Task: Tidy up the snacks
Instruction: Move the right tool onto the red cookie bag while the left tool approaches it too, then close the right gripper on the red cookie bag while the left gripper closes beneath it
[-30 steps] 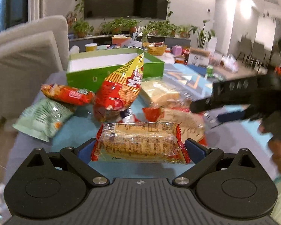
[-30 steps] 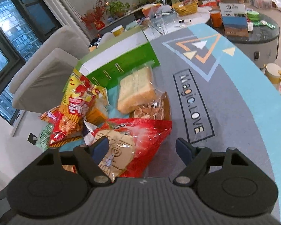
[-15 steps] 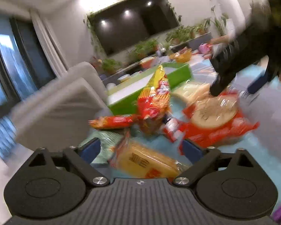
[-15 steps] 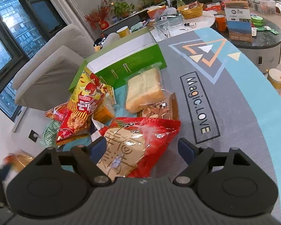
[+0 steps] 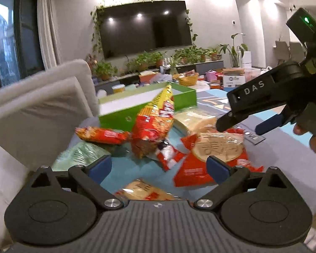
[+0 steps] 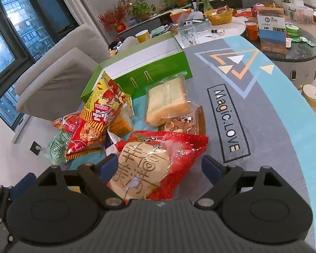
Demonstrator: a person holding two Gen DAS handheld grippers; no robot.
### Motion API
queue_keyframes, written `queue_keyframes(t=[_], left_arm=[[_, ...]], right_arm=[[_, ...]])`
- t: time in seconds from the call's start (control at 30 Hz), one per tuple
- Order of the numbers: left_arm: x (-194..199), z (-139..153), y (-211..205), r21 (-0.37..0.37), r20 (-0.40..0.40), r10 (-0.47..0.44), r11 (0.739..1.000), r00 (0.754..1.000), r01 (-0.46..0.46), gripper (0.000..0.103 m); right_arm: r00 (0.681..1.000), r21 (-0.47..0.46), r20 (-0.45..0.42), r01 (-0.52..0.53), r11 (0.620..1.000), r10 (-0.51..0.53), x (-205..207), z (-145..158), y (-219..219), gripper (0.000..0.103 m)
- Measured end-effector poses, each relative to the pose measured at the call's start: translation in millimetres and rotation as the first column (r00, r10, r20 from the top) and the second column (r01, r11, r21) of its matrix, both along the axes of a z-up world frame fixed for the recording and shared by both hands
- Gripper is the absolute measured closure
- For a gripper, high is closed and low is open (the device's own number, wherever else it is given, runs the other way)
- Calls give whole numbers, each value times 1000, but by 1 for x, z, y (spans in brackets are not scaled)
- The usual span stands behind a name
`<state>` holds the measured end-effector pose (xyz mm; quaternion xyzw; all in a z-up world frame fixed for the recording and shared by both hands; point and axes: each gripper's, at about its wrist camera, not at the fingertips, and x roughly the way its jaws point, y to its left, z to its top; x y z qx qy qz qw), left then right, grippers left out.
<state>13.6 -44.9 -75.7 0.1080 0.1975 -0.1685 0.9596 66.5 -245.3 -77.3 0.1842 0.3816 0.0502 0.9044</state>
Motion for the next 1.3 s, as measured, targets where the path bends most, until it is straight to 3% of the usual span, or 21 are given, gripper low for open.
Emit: queue_keyframes(t=[0.27,0.37,0.63,1.13,1.2,1.3], left_arm=[[12,-9,-5,-127,-110,-87,989,990,73,7],[19,-13,-14,-142,-130,-124,984,984,105,6],[48,-29,-22,-245,-283,-177,964,943,108,7],[64,-31,-24,-329,-356,-234,937,905,113,7],[65,-31,-26,-334,-367,-246,935,897,120,14],[68,-32,-28,-347,-377,-259,930,889,124,16]], right_arm=[[999,16,-33,17,1000,-16,4,-5,-3,28],[999,37,-44,17,999,-16,7,-8,-5,28],[996,87,-93,19,996,-11,18,-19,-7,28],[989,162,-148,27,986,-2,27,-34,-8,28],[989,157,-146,22,987,1,28,-33,-7,28],[990,161,-141,3,987,20,29,-34,-5,28]])
